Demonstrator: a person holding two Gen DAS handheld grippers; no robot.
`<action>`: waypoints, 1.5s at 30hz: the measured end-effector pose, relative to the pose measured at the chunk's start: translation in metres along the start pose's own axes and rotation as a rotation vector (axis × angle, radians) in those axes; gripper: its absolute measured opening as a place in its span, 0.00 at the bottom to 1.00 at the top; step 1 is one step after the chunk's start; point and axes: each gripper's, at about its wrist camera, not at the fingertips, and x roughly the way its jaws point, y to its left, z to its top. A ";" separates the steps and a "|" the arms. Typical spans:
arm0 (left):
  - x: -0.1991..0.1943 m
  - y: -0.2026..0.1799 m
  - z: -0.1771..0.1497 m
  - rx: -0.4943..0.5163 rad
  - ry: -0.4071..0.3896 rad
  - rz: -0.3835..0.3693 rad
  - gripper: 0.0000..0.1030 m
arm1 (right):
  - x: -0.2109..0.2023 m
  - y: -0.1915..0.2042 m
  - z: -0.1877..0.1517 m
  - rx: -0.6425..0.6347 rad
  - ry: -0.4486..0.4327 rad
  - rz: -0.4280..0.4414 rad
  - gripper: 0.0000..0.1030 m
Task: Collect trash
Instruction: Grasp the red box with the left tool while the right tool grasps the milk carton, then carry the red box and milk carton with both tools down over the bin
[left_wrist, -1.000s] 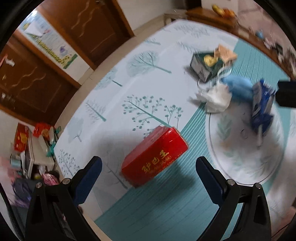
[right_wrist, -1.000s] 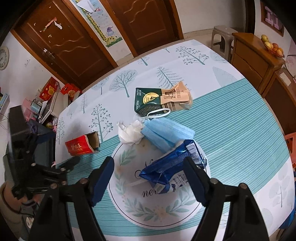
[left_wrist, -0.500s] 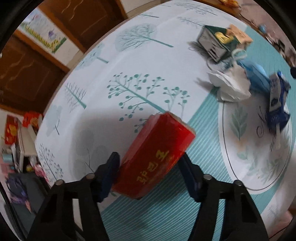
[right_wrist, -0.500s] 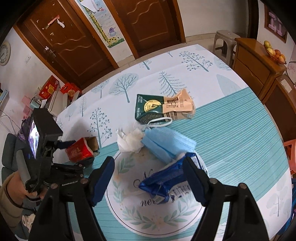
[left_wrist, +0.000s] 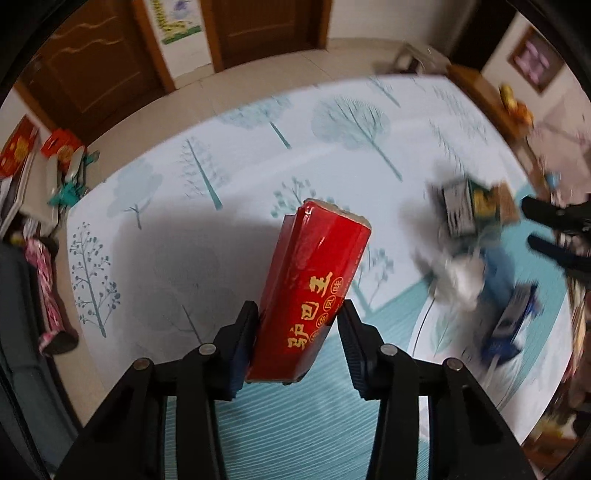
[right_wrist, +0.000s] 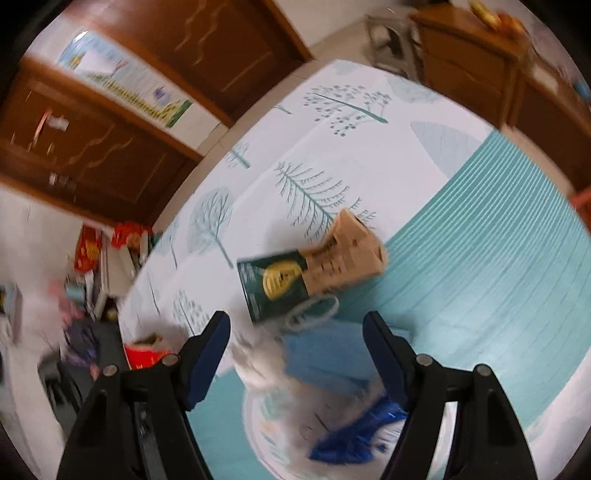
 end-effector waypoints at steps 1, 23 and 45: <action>-0.002 0.002 0.004 -0.014 -0.010 -0.005 0.41 | 0.005 -0.001 0.006 0.041 0.009 0.006 0.72; -0.021 0.027 0.003 -0.169 -0.044 -0.043 0.41 | 0.064 0.026 0.032 0.132 0.046 -0.014 0.35; -0.157 -0.116 -0.162 -0.179 -0.120 -0.161 0.41 | -0.146 -0.023 -0.112 -0.295 -0.062 0.258 0.33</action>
